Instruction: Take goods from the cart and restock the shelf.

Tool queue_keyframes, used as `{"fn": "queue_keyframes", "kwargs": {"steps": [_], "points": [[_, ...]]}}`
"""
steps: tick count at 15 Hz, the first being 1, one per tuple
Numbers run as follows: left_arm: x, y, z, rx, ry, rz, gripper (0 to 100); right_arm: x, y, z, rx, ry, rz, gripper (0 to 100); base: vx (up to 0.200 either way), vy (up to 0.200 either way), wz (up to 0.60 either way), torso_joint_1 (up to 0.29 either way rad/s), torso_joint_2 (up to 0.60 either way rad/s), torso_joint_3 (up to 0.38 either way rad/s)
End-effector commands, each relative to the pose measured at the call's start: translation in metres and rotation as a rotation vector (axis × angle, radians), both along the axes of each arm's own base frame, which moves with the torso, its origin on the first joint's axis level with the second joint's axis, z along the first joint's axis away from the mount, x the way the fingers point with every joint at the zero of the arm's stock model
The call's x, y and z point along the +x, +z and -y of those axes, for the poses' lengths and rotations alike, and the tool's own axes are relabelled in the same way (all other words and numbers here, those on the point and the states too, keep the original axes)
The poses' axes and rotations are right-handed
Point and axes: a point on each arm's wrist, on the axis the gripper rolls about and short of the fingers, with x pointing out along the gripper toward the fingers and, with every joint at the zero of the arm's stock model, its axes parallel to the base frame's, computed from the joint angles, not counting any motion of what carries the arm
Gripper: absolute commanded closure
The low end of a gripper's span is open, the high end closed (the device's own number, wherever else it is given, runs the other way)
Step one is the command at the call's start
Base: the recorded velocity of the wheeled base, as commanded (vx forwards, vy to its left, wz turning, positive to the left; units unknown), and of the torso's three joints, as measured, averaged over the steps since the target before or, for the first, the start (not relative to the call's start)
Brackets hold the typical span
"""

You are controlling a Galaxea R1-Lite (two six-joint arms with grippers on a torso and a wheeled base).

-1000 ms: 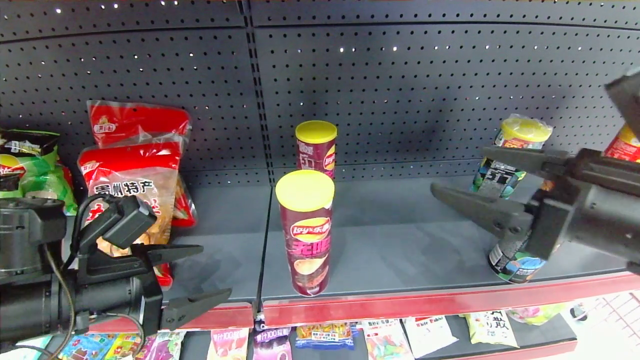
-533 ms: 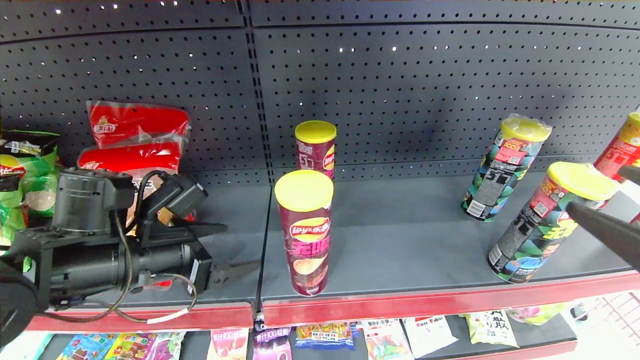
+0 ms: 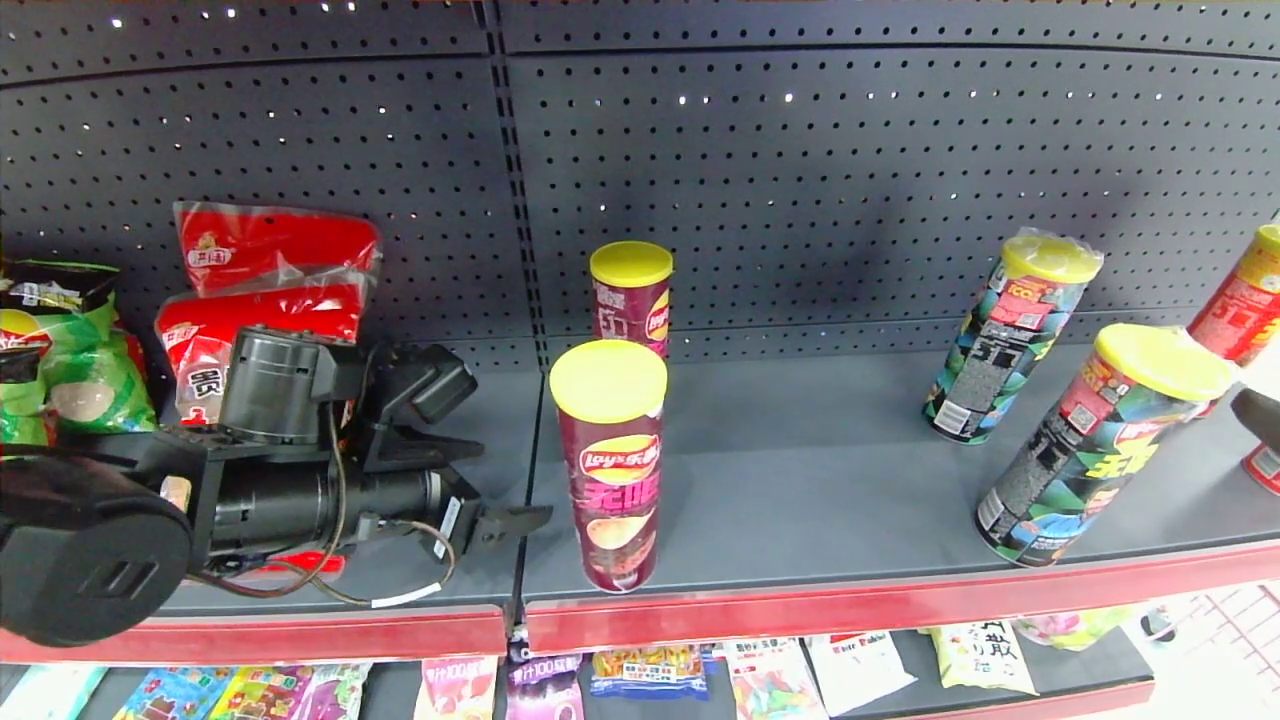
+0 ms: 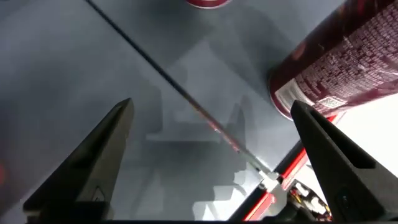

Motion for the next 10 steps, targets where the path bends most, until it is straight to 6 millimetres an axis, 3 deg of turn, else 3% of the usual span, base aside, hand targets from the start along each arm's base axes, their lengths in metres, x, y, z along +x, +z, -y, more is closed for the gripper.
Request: {"fn": "queue_keyframes", "kwargs": {"steps": [1,10], "points": [[0.002,-0.006,0.002,0.008,-0.005,-0.017,0,0.0,0.001,0.0,0.001,0.0,0.003,0,0.0,0.0,0.0,0.0,0.0,0.0],[0.002,-0.013,0.016,0.02,-0.055,-0.039,0,0.002,0.001,-0.001,0.001,0.0,0.0,0,0.0,0.0,0.0,0.0,0.0,0.0]]}}
